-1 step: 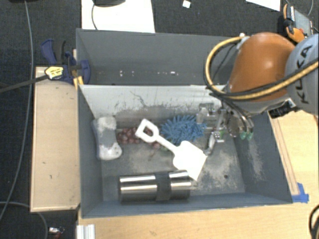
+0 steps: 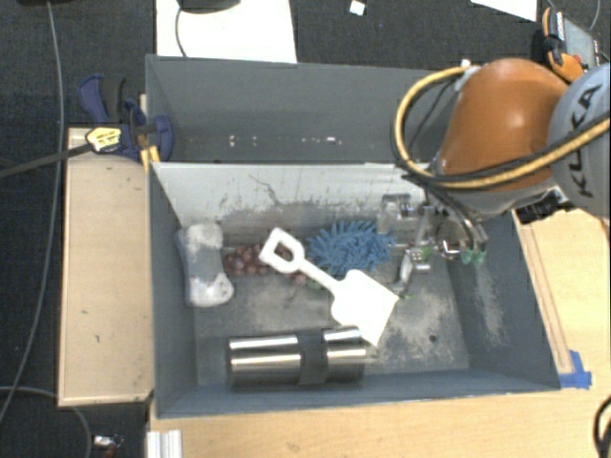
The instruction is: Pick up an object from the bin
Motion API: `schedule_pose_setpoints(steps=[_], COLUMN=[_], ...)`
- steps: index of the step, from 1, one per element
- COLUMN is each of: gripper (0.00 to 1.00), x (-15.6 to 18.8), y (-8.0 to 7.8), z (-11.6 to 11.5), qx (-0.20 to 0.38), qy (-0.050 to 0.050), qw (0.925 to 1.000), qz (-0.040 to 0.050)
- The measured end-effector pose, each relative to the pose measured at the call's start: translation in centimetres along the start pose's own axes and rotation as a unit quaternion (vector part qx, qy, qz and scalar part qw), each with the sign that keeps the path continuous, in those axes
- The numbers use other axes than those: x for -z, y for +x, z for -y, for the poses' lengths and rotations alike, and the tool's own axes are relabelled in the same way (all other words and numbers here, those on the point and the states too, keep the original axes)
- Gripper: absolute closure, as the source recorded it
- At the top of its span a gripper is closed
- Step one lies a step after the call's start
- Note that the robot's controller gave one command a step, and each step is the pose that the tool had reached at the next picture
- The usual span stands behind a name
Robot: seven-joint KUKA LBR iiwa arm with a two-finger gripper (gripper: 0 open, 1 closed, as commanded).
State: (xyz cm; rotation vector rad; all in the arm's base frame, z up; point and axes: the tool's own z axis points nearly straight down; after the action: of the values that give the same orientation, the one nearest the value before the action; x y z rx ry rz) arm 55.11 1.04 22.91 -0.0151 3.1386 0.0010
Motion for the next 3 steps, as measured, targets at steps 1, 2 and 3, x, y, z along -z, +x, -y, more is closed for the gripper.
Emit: schedule_pose_setpoints(steps=[1, 2, 3], gripper=[0.0, 0.0, 0.0], x=[-12.6, -7.2, -12.9], y=[1.0, -2.3, -0.2], z=[-5.9, -9.6, -9.3], qx=[-0.083, -0.023, -0.205], qy=[-0.001, -0.001, -0.002], qw=[0.9965, 0.9997, 0.9788], qz=[0.0044, 0.0114, 0.0046])
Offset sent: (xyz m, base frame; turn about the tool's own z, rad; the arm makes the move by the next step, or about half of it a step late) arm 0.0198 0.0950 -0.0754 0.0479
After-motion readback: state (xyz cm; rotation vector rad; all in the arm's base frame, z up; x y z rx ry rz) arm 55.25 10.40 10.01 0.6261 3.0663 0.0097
